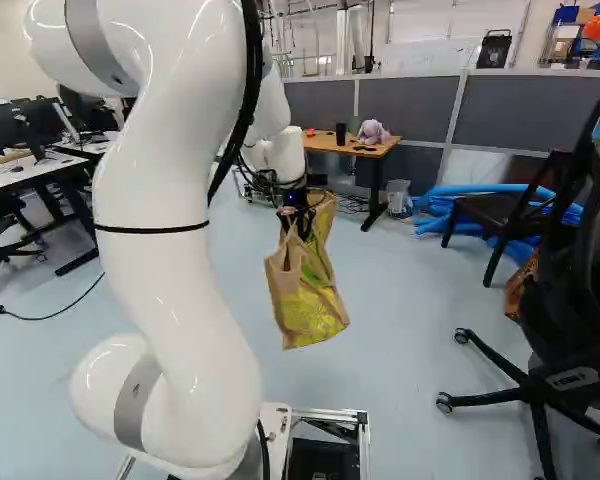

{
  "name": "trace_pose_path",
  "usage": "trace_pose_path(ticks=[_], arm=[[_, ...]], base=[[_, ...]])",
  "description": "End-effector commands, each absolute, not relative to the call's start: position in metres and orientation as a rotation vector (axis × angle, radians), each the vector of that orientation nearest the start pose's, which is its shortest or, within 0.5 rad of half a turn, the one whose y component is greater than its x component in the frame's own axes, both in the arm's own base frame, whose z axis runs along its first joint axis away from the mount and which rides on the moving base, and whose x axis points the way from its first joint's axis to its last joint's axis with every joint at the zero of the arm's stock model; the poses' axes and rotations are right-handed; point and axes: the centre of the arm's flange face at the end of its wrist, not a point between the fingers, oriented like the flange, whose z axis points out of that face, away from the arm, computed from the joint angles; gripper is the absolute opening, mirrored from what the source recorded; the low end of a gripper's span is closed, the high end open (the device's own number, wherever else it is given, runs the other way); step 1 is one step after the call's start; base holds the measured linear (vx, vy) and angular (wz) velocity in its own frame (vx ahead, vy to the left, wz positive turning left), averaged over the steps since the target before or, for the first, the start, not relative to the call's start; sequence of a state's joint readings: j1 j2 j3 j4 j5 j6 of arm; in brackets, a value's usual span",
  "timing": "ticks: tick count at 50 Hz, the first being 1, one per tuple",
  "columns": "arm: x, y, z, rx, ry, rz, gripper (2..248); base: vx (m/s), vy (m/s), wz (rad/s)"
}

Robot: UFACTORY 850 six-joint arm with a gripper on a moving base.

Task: Pick up the bag on the ground and place it on the table

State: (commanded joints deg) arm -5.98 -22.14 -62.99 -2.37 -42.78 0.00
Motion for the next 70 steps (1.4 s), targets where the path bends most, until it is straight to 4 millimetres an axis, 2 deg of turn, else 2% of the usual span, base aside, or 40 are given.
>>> trace_pose_path(ticks=[52,70], arm=[[0.507,-0.053,0.496,-3.168,0.116,0.087,22],[0.507,-0.048,0.526,-3.171,0.103,0.075,22]], base=[[0.000,0.000,0.000],[0.000,0.000,0.000]])
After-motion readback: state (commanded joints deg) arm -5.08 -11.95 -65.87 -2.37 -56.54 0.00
